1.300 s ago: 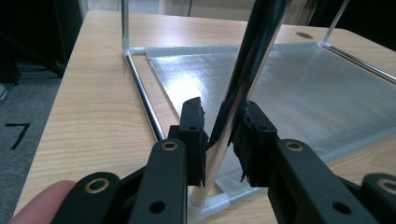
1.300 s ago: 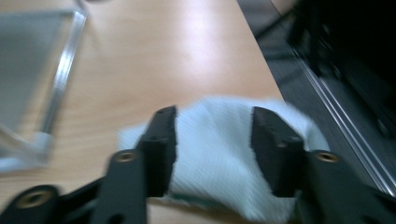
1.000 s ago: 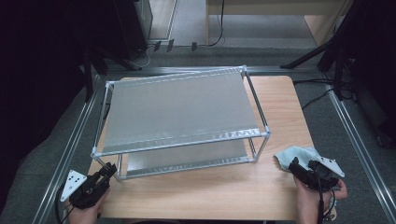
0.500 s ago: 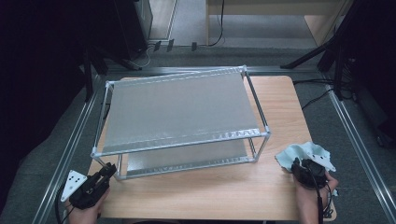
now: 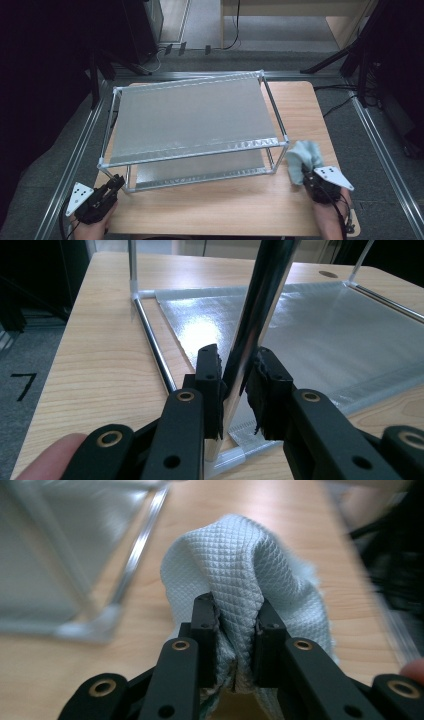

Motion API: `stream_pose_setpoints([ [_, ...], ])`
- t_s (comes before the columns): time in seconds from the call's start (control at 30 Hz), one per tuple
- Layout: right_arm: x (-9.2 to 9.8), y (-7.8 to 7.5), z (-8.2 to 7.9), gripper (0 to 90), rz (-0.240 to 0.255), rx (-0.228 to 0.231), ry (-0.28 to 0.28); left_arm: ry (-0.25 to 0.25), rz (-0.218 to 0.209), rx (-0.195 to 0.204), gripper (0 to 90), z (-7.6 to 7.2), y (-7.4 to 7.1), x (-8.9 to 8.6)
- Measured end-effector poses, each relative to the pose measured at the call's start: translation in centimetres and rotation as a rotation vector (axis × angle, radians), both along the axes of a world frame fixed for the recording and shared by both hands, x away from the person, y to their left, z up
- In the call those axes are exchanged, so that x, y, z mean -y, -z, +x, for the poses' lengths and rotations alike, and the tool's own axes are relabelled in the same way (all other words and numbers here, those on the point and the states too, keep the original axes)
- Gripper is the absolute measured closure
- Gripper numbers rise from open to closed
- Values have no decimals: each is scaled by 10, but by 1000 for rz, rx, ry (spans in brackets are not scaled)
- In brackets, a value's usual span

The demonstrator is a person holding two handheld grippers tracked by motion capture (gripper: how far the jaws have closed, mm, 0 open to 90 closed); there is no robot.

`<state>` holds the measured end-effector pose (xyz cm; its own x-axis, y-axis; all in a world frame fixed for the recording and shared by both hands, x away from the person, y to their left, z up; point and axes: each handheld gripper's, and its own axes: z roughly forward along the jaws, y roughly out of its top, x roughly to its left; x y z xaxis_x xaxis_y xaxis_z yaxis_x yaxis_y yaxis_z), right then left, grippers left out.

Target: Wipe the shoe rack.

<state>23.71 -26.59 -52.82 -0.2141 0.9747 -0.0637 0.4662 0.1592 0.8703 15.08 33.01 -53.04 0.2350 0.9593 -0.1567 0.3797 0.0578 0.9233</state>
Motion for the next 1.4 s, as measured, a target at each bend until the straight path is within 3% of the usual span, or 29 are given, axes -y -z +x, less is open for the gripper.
stream_pose_setpoints([
  [0.03,-8,7,3,760,11,-42,-76,0,2,0,764,0,0,0],
  [0.07,-11,10,4,743,24,-57,-100,2,1,1,768,0,0,0],
  [0.1,-13,11,4,700,30,-68,-103,9,0,5,769,0,0,0],
  [0.2,-17,15,9,435,53,-107,-61,31,2,12,771,-1,0,3],
  [0.23,-17,15,9,435,53,-107,-61,31,2,12,769,-1,0,3],
  [0.27,-17,19,14,389,62,-164,-27,35,5,12,763,-1,0,4],
  [0.3,-17,19,14,389,62,-164,-27,38,3,13,763,-1,0,5],
  [0.37,-15,22,18,510,71,-204,16,34,-12,19,708,-1,0,7],
  [0.47,-13,21,18,643,55,-210,28,6,-22,24,741,-1,0,12],
  [0.57,-11,19,22,752,90,-241,-13,-6,-15,27,784,1,0,18],
  [0.63,-4,11,31,767,158,-304,-74,2,39,26,793,3,-1,26],
  [0.7,0,4,34,773,186,-279,-80,1,66,13,795,5,-4,32],
  [0.73,5,-4,36,775,237,-244,-76,-12,64,9,793,6,-4,33],
  [0.77,10,-18,37,776,306,-166,-108,-20,52,4,781,7,-5,32],
  [0.8,10,-18,37,776,306,-166,-108,-31,35,2,781,8,-5,32],
  [0.83,9,-23,36,776,294,-129,-125,-37,28,3,771,8,-4,31],
  [0.87,3,-27,30,776,253,-58,-155,-32,29,12,790,8,-3,30],
  [0.97,-6,-28,26,783,219,-24,-198,-34,61,39,804,7,-1,31],
  [1.0,-14,-28,21,782,130,14,-215,-41,71,39,806,7,-1,31],
  [1.07,-15,-26,20,784,128,28,-238,-38,81,41,809,7,-1,32],
  [1.17,-9,-23,17,784,167,24,-252,-18,58,47,806,4,1,32],
  [1.2,-6,-22,16,784,170,23,-256,-1,75,54,808,-1,1,36],
  [1.3,-1,-20,13,784,162,15,-263,22,80,56,810,-3,1,40],
  [1.4,5,-10,11,782,118,-37,-281,64,97,59,811,-5,1,44],
])
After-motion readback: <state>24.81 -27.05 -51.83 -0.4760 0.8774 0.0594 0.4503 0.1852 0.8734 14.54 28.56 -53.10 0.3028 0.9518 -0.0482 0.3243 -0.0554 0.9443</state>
